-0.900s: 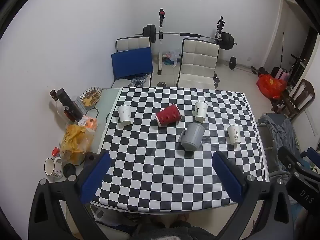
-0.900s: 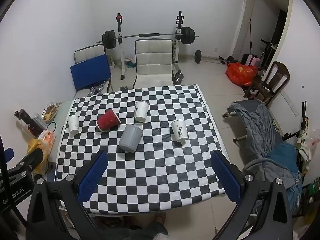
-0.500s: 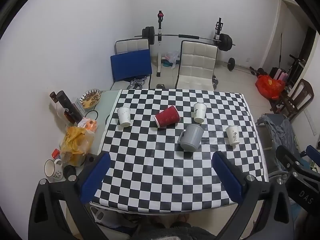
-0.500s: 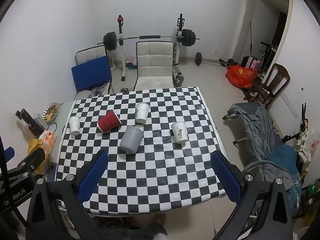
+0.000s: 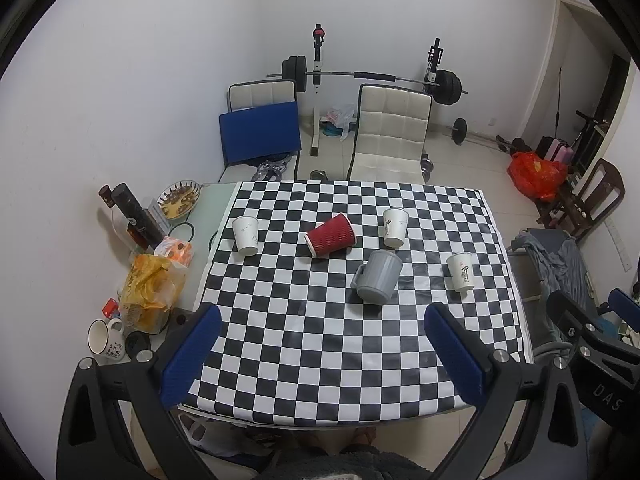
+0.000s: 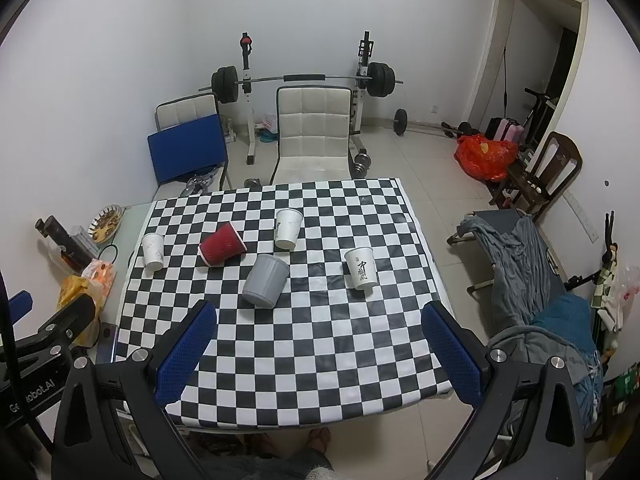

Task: Flip cup upright

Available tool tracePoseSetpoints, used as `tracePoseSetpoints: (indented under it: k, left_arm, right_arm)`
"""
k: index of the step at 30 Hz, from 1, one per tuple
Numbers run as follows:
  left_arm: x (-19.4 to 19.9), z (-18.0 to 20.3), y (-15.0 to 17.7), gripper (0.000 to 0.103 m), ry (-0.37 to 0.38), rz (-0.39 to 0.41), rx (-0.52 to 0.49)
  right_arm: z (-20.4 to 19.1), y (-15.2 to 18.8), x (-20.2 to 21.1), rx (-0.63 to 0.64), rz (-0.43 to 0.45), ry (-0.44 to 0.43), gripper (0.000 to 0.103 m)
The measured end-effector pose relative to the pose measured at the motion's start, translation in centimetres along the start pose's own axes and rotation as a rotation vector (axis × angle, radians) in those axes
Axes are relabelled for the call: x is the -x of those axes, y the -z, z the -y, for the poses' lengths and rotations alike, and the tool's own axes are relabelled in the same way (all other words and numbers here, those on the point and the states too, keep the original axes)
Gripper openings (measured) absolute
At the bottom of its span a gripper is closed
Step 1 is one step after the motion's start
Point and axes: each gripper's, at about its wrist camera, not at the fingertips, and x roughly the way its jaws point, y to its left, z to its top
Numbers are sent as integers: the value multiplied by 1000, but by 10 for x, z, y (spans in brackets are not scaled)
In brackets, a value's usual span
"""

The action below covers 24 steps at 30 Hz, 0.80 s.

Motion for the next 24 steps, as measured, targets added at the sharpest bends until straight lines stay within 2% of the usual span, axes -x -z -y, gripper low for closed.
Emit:
tracePoseSetpoints:
  k: [2, 10, 12, 24]
  left_arm:
    - [12, 0, -1, 103, 3, 4, 0]
    - [11, 8, -5, 103, 2, 3, 0]
    - [12, -1, -1, 103, 7, 8, 1]
    - [14, 7, -7, 103, 7, 13, 2]
  right_arm:
    - [0, 0, 1, 0, 0, 1, 103]
    - [1, 1, 5, 2, 6, 0, 103]
    - [-5, -10, 9, 1, 6, -1, 103]
    - [-1, -6, 10, 1, 11, -1, 103]
